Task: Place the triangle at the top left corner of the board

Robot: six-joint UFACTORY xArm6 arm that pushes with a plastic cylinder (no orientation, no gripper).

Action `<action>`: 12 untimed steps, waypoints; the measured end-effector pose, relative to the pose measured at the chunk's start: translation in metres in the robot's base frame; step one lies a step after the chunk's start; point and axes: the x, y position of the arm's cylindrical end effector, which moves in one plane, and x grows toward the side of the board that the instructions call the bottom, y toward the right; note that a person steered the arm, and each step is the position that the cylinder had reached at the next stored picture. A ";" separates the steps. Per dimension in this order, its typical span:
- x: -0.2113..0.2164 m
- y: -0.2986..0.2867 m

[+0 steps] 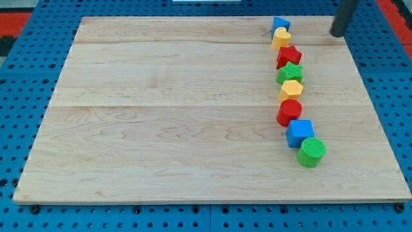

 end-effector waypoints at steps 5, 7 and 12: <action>-0.030 -0.092; -0.016 -0.140; -0.009 -0.301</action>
